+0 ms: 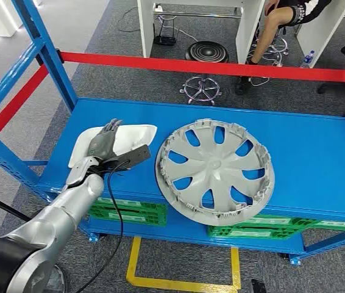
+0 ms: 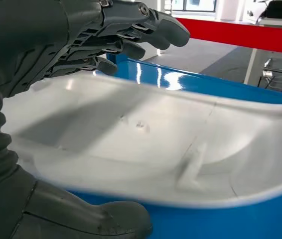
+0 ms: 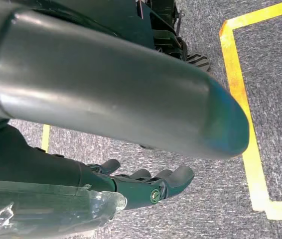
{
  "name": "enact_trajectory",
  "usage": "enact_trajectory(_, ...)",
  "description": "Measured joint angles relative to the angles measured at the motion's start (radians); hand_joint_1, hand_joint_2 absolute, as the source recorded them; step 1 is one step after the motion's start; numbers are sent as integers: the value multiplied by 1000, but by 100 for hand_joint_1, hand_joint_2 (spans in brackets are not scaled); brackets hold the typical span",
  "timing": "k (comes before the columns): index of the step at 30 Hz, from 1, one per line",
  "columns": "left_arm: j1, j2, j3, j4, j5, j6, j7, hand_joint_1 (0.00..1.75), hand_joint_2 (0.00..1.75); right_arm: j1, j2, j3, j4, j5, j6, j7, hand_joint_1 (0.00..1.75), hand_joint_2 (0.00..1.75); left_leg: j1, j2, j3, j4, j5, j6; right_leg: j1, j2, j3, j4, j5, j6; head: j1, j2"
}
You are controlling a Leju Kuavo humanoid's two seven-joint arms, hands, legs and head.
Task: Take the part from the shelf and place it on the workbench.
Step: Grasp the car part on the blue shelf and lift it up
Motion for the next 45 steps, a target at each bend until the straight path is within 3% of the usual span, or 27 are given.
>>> enact_trajectory(29,-22,-17,-10,-6,0,-12,3,0,175,0,0,-1,0,0,0,0,0,0,0,0,0,0,0,0,0,0,0,0,0,0,0,0)
enact_trajectory(45,5,-7,-9,1,18,-10,18,0,175,0,0,-5,0,0,0,-2,0,0,0,0,0,0,0,0,0,0,0,0,0,0,0,0)
